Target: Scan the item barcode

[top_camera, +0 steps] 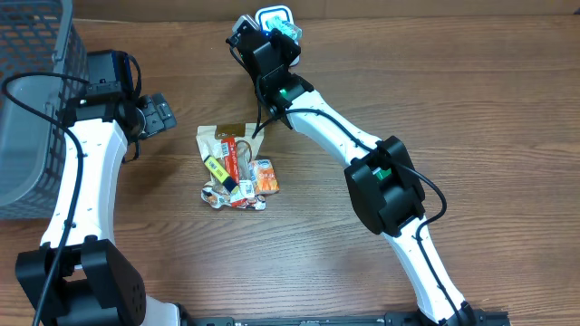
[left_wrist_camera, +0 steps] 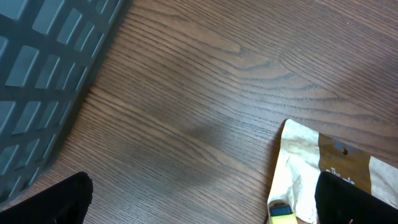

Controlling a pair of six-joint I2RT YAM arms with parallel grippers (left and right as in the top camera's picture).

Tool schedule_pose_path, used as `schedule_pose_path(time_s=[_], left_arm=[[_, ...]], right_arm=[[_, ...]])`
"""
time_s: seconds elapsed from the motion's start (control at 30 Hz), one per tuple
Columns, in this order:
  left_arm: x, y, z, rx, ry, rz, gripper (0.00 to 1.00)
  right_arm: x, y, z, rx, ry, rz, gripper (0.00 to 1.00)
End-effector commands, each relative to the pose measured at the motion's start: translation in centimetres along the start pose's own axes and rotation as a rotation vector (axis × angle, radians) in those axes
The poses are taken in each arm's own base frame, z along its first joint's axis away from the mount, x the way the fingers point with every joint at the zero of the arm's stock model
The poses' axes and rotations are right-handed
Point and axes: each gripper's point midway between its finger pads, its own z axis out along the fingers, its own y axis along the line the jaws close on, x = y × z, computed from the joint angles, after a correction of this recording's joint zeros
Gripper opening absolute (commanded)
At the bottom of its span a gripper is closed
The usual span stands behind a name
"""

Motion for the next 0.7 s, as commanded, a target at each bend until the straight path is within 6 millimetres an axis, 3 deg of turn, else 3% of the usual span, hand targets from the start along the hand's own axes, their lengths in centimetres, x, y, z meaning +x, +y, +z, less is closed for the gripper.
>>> schedule_pose_path(time_s=[0.0,0.1,0.2,0.3,0.43,0.57,0.67], left_arm=[[-0.7,-0.2,-0.9,0.014,-0.028,0.015,1.00],[-0.7,-0.2,-0.9,0.014,-0.028,0.015,1.00],[-0.7,-0.2,-0.9,0.014,-0.028,0.015,1.00],[-0.7,-0.2,-0.9,0.014,-0.028,0.015,1.00],[-0.7,-0.2,-0.9,0.014,-0.028,0.015,1.00],[-0.7,-0.2,-0.9,0.015,-0.028,0.015,1.00],[-0.7,-0.2,-0.9,0.015,-0.028,0.015,1.00]], right_arm=[[-0.4,-0.1,-0.1,0.006,-0.005,0.034,0.04],[-1.1,-2.1,-1.0,0.052,-0.004,0.077,0.04],[-3.0,-5.5,-3.0,0.069,-0.038,0.195,0.03],[-4.9,-10.0,-6.1,0.073,-0.078,0.345,0.03],[-5.8,-16.6,-10.9,0.083,-0.101,0.527,0.03],[-4.2,-22.6,-15.9,0.069,-0.076,0.722,0.03],[-1.8,-24.9,-18.6,-0.013,-0.020,0.867,0.04]])
